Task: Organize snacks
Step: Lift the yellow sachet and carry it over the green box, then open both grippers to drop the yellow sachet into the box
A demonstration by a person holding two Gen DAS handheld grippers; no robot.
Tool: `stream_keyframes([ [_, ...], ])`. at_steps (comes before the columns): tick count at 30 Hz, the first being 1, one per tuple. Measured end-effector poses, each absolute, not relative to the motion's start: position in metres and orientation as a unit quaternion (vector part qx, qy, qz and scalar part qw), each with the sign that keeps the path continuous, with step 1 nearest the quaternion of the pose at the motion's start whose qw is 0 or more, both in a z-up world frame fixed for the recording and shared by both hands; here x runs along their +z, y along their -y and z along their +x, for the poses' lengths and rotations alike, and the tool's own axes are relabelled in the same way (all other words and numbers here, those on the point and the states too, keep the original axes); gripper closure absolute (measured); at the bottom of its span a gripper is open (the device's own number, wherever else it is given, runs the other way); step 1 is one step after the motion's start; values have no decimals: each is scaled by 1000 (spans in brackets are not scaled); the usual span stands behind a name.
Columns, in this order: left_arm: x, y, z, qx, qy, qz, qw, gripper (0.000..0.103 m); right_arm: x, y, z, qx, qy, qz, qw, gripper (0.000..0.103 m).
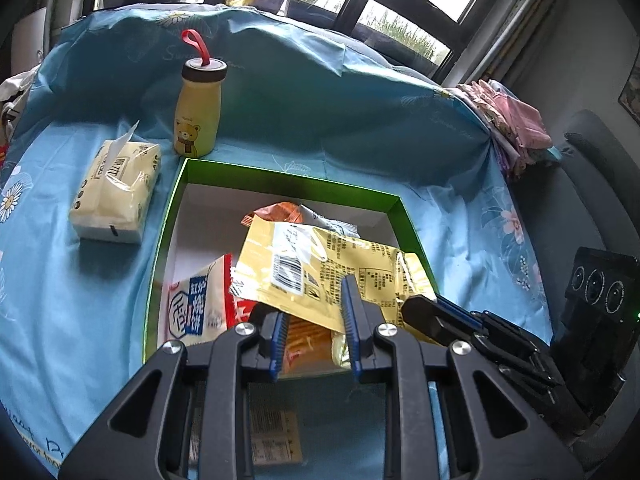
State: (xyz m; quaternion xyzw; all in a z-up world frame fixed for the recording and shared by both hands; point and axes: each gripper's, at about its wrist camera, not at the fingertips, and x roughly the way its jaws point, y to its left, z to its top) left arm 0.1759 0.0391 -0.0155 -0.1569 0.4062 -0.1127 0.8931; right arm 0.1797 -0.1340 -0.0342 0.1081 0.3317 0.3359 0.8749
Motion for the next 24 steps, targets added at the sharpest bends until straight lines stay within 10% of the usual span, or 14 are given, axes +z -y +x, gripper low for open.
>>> stream_keyframes([
  [24, -50, -49, 205, -79, -439, -150, 883, 73, -64, 108, 210, 308, -374, 54, 873, 90],
])
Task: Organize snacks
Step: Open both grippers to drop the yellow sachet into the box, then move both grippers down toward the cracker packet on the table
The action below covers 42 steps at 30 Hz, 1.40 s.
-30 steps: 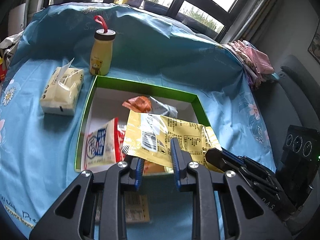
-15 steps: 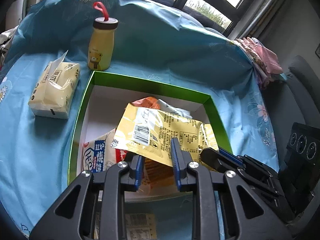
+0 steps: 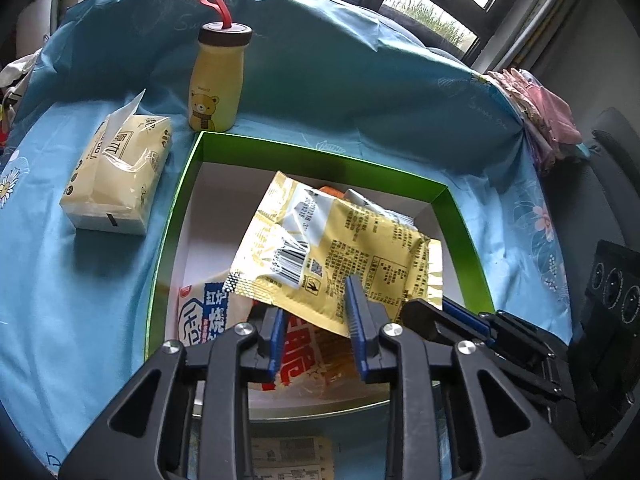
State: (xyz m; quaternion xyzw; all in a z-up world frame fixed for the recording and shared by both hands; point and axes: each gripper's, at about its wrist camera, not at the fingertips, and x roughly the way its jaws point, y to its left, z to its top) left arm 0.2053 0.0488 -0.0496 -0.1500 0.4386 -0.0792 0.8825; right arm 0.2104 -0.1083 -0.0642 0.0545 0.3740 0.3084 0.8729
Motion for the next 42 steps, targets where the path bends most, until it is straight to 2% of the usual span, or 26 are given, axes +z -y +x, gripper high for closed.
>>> stream_keyframes([
  [4, -50, -50, 204, -73, -438, -143, 885, 60, -65, 108, 211, 297, -378, 51, 875, 88],
  [6, -48, -50, 203, -70, -434, -140, 887, 46, -64, 109, 211, 289, -379, 49, 878, 79],
  [8, -44, -49, 199, -66, -426, -133, 893, 35, -63, 110, 210, 281, -376, 46, 882, 63],
  [10, -40, -48, 195, -66, -421, -129, 895, 33, -60, 113, 206, 274, -372, 43, 886, 56],
  [13, -35, -48, 188, -64, -415, -123, 899, 27, -54, 118, 199, 264, -364, 38, 892, 54],
  [15, -32, -48, 183, -59, -410, -119, 902, 17, -51, 122, 192, 262, -359, 40, 895, 51],
  [17, -28, -49, 175, -56, -402, -116, 906, 16, -48, 125, 185, 262, -354, 42, 897, 46],
  [24, -18, -58, 146, -45, -393, -117, 911, 15, -38, 133, 155, 272, -343, 46, 898, 45],
  [28, -16, -64, 128, -40, -390, -121, 912, 14, -36, 132, 140, 277, -342, 46, 897, 38],
  [32, -17, -66, 112, -41, -396, -124, 909, 14, -38, 130, 126, 276, -342, 38, 898, 37],
  [34, -19, -67, 106, -41, -400, -123, 907, 11, -41, 128, 123, 280, -347, 38, 894, 37],
  [36, -22, -69, 99, -44, -403, -128, 905, 3, -47, 124, 119, 285, -357, 34, 889, 37],
  [42, -45, -81, 80, -43, -425, -149, 892, 2, -63, 110, 105, 306, -381, 13, 872, 37],
])
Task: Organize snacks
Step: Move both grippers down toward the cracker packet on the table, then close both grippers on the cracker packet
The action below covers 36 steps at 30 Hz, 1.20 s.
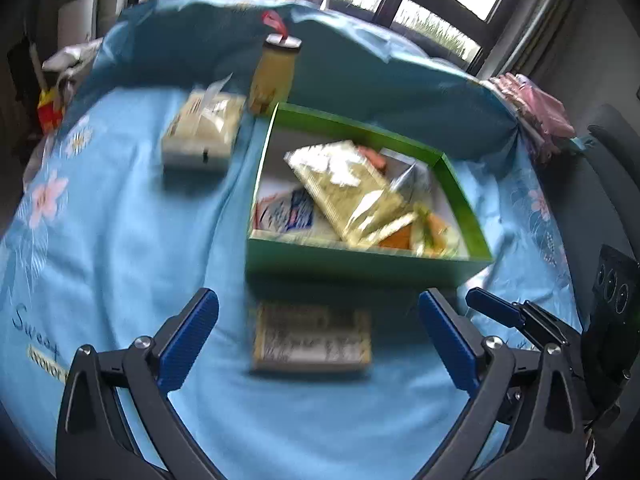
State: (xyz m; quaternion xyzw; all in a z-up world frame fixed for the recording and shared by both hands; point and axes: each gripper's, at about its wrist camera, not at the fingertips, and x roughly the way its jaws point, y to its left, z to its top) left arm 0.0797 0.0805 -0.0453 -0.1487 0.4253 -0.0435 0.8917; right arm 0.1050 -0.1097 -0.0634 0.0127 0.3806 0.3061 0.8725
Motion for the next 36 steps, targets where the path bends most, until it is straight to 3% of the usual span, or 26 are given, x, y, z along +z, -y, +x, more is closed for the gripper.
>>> stream_keyframes([
  [18, -114, -98, 84, -49, -493, -222, 840, 4, -125, 70, 101, 332, -447, -36, 830, 37],
  [24, -121, -92, 88, -59, -498, -219, 837, 23, -129, 54, 103, 344, -441, -65, 826, 37],
  [28, -122, -92, 90, -57, -498, -216, 838, 24, -130, 44, 102, 345, -435, -84, 827, 40],
  [32, -123, -91, 88, -49, -500, -201, 841, 34, -131, 43, 105, 338, -433, -90, 831, 51],
  [36, -122, -89, 86, -41, -500, -187, 845, 39, -131, 43, 105, 339, -431, -87, 832, 54],
])
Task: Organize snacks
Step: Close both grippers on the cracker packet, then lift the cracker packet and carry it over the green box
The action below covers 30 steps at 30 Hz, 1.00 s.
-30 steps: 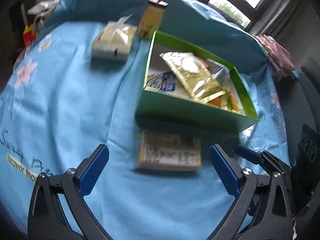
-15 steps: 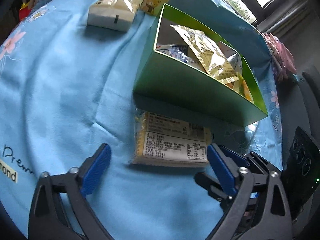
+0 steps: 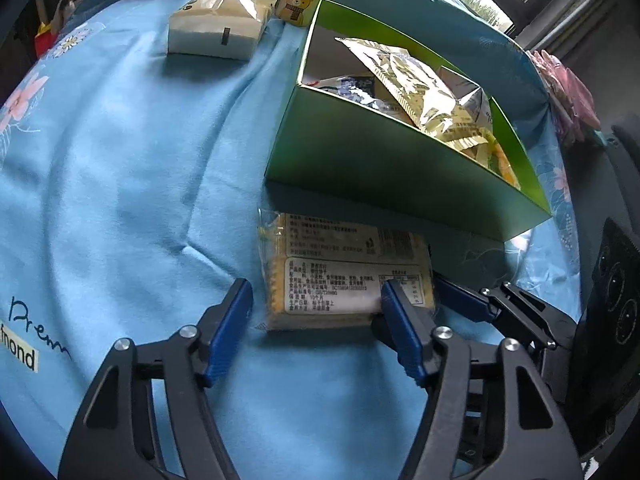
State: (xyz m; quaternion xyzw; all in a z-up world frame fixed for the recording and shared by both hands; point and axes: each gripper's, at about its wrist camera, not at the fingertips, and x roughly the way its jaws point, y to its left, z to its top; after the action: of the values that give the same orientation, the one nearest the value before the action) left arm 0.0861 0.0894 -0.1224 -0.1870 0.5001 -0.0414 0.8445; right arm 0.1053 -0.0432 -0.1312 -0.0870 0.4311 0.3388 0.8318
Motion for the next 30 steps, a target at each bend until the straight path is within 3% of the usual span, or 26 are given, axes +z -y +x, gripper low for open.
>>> stream_keyframes([
  [4, -116, -87, 79, -41, -493, -180, 850, 41, -128, 43, 100, 345, -426, -81, 833, 59],
  [17, -54, -61, 54, -58, -428, -135, 892, 41, -79, 71, 72, 353, -369, -46, 859, 61],
  [30, -10, -31, 118, -89, -391, -109, 910, 41, -31, 104, 117, 319, -315, -22, 894, 61],
])
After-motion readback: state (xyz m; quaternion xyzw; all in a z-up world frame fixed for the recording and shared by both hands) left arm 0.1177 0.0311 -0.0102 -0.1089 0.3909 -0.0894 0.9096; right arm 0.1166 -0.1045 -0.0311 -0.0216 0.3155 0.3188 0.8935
